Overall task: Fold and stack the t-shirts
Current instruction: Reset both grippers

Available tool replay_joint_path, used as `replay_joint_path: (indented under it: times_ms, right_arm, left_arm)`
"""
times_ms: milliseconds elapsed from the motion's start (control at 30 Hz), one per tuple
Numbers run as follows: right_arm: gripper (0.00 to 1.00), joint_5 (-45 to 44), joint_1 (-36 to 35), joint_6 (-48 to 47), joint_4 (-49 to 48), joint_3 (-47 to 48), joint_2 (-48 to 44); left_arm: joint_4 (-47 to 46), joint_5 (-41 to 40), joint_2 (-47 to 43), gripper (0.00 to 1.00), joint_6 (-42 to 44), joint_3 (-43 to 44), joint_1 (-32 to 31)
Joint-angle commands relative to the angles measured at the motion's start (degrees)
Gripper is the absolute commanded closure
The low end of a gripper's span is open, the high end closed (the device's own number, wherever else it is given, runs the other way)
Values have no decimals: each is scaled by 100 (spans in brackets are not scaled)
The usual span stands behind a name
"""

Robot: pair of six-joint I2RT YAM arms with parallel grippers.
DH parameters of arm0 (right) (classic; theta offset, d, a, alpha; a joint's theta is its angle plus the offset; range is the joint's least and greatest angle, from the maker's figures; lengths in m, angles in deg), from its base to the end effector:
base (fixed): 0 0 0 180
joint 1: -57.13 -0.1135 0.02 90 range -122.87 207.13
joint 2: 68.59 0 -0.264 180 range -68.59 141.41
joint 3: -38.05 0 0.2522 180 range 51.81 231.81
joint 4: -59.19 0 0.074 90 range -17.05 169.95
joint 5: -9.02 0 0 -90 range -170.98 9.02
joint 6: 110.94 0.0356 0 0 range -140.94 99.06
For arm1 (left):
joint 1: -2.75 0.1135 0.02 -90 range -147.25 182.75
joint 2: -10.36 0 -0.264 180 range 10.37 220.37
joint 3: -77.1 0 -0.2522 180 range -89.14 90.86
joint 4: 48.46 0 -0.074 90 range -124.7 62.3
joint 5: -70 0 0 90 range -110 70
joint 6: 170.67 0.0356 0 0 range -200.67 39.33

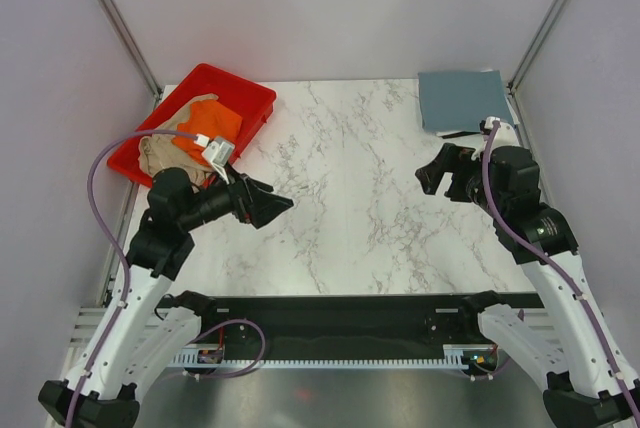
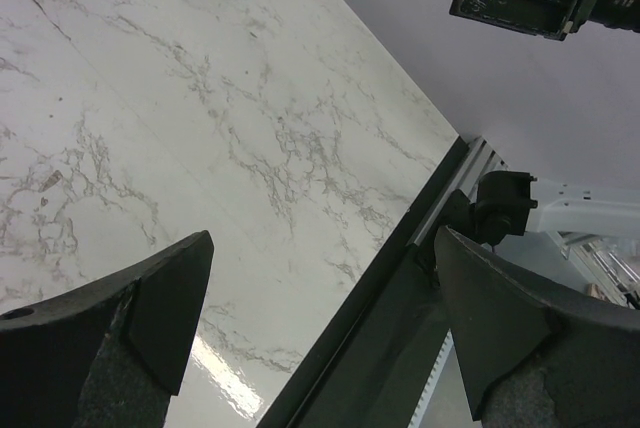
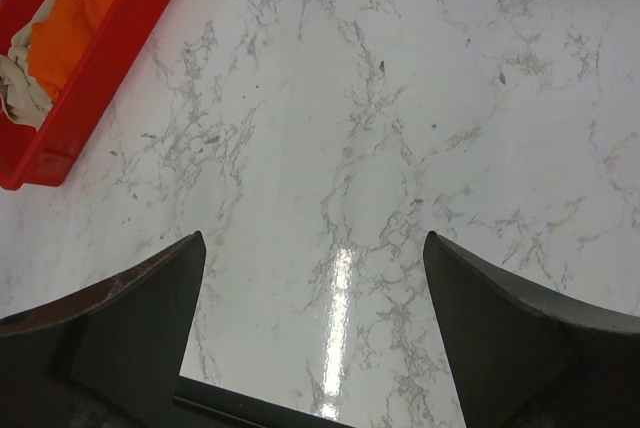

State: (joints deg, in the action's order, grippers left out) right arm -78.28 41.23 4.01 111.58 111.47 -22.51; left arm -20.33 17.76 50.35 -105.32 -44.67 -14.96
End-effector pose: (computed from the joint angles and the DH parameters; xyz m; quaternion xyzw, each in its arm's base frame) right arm 0.1536 0.0455 0.3731 0.0539 0.8418 0.2060 0.4961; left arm 0.1438 -0.0688 0.3446 0.1640 0.7355 -0.4509 0.4783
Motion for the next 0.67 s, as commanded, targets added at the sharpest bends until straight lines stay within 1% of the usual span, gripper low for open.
replay_joint_path:
  times_ms: [0,167,633]
  right_arm:
    - [2,29,-1,107,-84,72,-30]
    - [2,11,-1,133,-66,116,14]
    - [2,64,8,195,-49,81,-73]
  left_arm:
    - [-154,-32,-193,0,-242,0,22]
    - [-145,-41,-395,0,-269,-43,22]
    - [-75,74,-378,0,-216,-61,22]
